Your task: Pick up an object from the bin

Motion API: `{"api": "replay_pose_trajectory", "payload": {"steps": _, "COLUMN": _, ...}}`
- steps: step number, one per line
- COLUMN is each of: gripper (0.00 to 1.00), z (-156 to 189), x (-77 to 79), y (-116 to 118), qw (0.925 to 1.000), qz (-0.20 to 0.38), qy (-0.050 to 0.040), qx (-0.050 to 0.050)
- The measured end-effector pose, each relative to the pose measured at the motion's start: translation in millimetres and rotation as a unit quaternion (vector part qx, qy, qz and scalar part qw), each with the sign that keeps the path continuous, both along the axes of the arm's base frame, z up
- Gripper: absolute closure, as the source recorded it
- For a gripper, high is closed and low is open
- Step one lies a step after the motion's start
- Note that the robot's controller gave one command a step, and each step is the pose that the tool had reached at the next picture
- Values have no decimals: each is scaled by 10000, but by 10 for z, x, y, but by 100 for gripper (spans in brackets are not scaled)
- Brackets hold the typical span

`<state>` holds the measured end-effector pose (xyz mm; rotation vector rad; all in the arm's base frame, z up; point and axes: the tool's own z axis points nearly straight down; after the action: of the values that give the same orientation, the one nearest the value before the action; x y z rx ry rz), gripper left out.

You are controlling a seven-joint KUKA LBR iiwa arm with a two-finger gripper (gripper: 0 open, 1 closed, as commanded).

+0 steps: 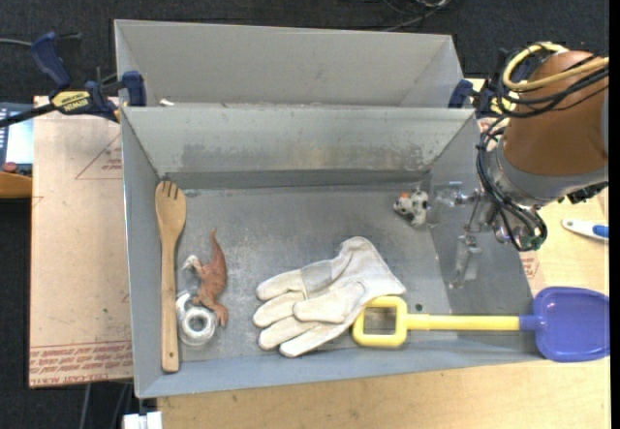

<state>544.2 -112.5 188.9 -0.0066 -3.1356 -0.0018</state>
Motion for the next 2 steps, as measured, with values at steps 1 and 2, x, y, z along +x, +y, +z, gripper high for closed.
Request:
{"api": "replay_pose_trajectory", "payload": {"steps": 1, "gripper": 0, "z": 44, "x": 13, "y": 8, "qw": 10000, "qz": 23, "qy": -41, "qx": -7}}
{"api": "replay_pose_trajectory", "payload": {"steps": 2, "gripper": 0, "z": -1118, "x": -561, "y": 160, "qw": 9994, "qz": 356, "qy": -6, "qx": 47}}
